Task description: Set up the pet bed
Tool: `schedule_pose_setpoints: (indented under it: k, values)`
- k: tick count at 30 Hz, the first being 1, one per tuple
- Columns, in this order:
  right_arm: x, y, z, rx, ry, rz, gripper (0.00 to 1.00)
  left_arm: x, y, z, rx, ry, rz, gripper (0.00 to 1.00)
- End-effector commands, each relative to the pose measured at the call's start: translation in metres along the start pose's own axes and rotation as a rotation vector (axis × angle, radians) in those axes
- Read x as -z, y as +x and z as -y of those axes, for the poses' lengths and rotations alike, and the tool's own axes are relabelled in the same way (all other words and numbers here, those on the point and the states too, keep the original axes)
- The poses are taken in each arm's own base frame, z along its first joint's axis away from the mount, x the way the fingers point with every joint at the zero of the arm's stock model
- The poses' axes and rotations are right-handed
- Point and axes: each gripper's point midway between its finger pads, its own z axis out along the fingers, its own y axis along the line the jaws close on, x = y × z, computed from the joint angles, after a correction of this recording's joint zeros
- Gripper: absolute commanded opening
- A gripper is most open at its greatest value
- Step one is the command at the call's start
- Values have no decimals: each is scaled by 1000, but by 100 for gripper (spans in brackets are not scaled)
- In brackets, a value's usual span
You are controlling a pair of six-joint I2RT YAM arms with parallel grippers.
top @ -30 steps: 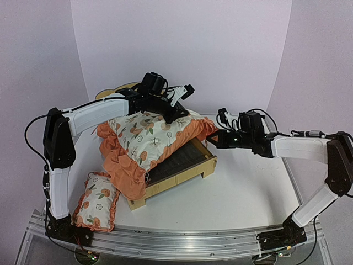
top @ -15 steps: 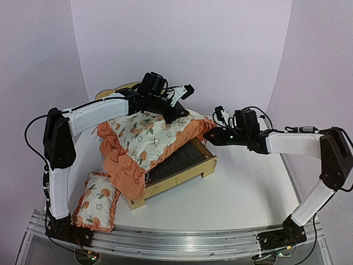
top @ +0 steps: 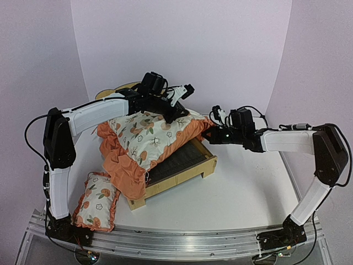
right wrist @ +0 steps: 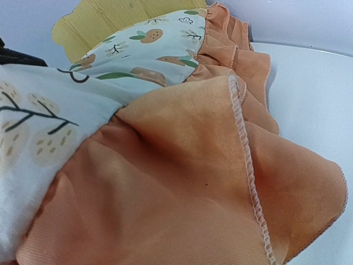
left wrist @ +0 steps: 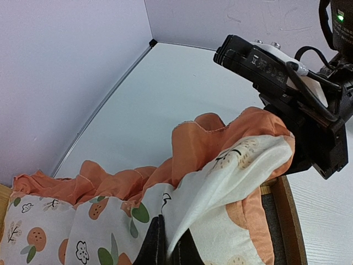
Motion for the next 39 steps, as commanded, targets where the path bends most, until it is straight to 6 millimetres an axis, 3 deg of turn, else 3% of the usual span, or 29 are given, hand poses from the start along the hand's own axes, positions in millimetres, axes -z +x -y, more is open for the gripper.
schedule_pose_setpoints:
  k: [1, 7, 10, 15, 23, 28, 35, 39]
  values:
    - [19, -14, -17, 24, -29, 29, 0, 23, -33, -17, -25, -59, 90, 0]
    - [51, -17, -63, 55, -195, -77, 0, 24, -33, -21, -24, -62, 91, 0]
    - [63, -11, -73, 43, -232, -132, 0, 23, -30, -21, -22, -60, 87, 0]
    - [70, -1, -62, 28, -167, -158, 0, 22, -25, -18, -18, -48, 78, 0]
    - [52, 10, -33, 67, 12, -157, 0, 16, -18, -14, -4, -27, 69, 0]
    - [51, 7, -21, 130, 122, -146, 0, 12, -18, -14, 2, -21, 70, 0]
    - [50, 31, -10, 141, 186, -215, 0, 7, -12, -13, 12, -13, 59, 0]
    - [52, 23, -6, 171, 246, -188, 0, 5, -10, -12, 17, -8, 56, 0]
